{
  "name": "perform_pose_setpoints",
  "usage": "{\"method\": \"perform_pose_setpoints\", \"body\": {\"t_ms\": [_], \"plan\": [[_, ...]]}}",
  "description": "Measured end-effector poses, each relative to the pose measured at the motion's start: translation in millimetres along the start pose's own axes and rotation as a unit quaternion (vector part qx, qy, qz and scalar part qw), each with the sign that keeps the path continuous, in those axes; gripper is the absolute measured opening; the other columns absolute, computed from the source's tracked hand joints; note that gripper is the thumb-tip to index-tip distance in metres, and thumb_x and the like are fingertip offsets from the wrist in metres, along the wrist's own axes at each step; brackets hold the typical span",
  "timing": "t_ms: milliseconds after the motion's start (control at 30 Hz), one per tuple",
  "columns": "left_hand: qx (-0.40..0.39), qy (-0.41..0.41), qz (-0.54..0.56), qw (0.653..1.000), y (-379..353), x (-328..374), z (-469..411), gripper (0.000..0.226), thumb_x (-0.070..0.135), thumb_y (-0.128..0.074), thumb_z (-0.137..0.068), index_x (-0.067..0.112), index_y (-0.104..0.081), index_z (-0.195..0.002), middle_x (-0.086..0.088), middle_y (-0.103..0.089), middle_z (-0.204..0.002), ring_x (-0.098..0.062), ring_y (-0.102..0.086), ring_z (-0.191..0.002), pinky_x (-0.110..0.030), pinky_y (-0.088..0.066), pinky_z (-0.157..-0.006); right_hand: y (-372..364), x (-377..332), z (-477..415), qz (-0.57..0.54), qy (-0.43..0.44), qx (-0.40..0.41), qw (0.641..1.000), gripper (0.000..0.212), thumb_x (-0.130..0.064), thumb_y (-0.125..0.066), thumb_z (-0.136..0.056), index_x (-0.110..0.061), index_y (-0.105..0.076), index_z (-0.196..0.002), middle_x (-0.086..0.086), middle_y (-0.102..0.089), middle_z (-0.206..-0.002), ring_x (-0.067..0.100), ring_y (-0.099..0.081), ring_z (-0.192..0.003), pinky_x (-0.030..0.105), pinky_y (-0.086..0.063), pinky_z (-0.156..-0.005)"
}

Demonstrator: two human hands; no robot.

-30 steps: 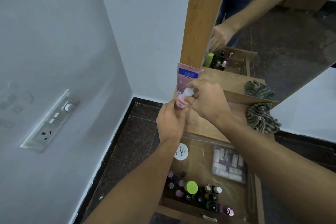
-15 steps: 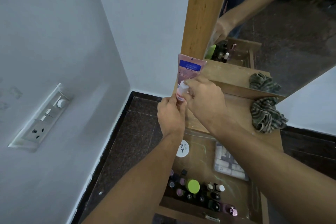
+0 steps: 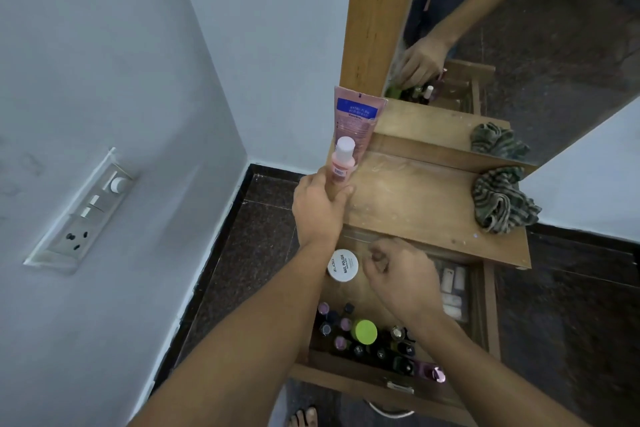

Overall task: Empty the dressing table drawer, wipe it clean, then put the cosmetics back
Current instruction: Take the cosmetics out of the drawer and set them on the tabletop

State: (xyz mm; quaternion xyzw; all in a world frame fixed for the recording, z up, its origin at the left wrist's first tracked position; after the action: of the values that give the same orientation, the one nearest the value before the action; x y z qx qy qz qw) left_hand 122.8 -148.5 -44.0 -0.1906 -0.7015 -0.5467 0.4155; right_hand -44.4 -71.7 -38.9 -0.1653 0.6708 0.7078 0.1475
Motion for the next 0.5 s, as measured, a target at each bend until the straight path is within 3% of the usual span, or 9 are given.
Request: {"method": "perform_pose_setpoints", "body": {"t_ms": [100,200,367,500], "plan": [[0.002,0.017,0.024,1.0,10.6,-3.8,8.2,0.049,0.042,-0.076,-0.086,0.016,-0.064,-0.127,-0.003,-0.063,-0.112,-0.021,-0.062,-0.104,-0.042,-0.052,-0.092,-14.4,9.8,6.9,0.001,-0.079,-0.105,0.991,0.019,-0.032,-0.065,-0.09,-0.026,-0.071,-0.107,-0.005,-0.073,-0.104,0.022,-0.067,-0.099,0.034,-0.055,-0.079],[0.017,0.018,0.026,0.999,23.0,-8.3,23.8,0.041,0.039,-0.067,-0.094,0.018,-0.064,-0.129,0.003,-0.062,-0.111,-0.012,-0.062,-0.095,-0.032,-0.052,-0.088,-20.4,11.6,9.5,-0.018,-0.11,-0.169,0.979,0.03,-0.033,-0.067,-0.088,-0.026,-0.072,-0.116,-0.005,-0.075,-0.11,0.02,-0.067,-0.105,0.035,-0.057,-0.089],[0.029,-0.02,0.005,0.999,35.0,-23.8,61.7,0.02,0.021,-0.06,-0.097,0.018,-0.069,-0.115,0.007,-0.062,-0.102,-0.006,-0.057,-0.083,-0.027,-0.05,-0.079,-28.0,6.4,28.9,0.065,-0.022,-0.326,0.943,0.045,-0.043,-0.069,-0.078,-0.035,-0.067,-0.122,-0.009,-0.067,-0.12,0.018,-0.061,-0.114,0.032,-0.054,-0.087],[0.009,-0.034,-0.011,0.999,26.8,-34.7,81.6,0.021,0.018,-0.061,-0.095,0.014,-0.07,-0.113,0.002,-0.065,-0.104,-0.013,-0.062,-0.088,-0.034,-0.054,-0.081,-28.1,3.1,42.0,0.158,0.064,-0.323,0.931,0.051,-0.045,-0.073,-0.074,-0.039,-0.063,-0.124,-0.004,-0.063,-0.12,0.024,-0.062,-0.112,0.029,-0.044,-0.077]]}}
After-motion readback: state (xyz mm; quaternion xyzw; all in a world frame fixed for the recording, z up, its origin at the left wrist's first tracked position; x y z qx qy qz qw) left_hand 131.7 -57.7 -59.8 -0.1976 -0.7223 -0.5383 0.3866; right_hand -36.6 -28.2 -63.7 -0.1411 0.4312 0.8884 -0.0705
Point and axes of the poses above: each hand's wrist, its own z-axis away from the middle knuckle, its own y-axis out of the back of the hand, x = y × z, the point moved 6 cm from there along -z, towards the middle knuckle
